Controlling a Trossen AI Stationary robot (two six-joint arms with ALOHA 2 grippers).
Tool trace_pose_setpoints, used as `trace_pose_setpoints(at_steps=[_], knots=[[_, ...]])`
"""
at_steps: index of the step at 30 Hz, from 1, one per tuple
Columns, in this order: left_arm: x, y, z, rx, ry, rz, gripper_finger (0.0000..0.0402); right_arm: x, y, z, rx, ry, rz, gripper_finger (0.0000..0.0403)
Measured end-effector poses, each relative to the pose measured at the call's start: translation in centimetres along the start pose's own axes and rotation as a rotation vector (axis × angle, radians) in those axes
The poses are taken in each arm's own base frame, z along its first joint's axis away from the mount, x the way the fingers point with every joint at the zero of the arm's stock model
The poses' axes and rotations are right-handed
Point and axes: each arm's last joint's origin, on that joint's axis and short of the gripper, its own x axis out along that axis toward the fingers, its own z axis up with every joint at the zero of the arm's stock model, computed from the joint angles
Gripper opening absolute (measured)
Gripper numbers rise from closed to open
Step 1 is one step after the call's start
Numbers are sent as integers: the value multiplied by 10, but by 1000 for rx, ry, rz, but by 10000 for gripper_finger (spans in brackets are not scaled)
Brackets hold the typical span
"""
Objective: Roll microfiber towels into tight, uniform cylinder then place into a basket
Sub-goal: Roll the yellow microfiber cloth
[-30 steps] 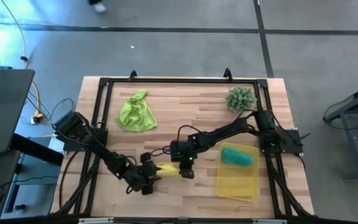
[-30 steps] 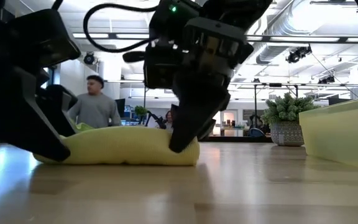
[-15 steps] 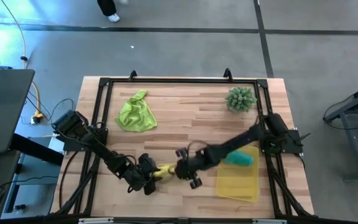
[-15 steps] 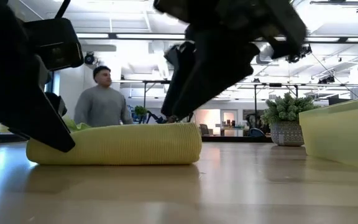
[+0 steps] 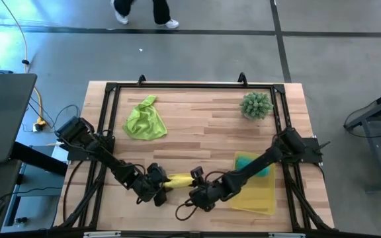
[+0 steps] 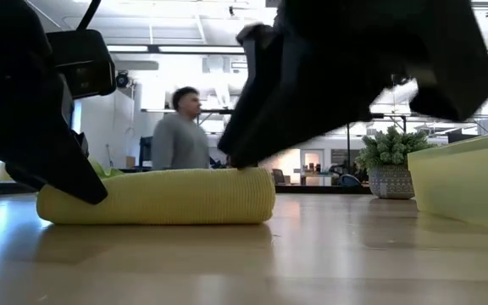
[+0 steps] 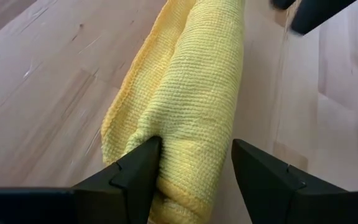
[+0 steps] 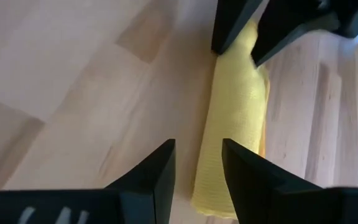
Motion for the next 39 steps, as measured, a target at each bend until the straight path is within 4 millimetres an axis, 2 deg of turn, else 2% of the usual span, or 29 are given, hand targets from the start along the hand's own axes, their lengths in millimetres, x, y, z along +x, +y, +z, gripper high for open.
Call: trace_pose_setpoints(at_steps=[6,15,21,27,39], knots=[[0,-1,-1,-8,0,-3,195,7,-3,-5,-36,30,-4,131],[0,-1,0,-15,0,-10,195,26,-19,-16,-16,92,-24,192],[0,-1,0,-13,-1,-11,195,41,-32,-25,62,121,52,192],[-7,-2,4,28,15,-40,195,52,-36,-35,167,174,115,156],[-44,3,19,209,72,-35,195,53,-39,-39,316,205,99,10]])
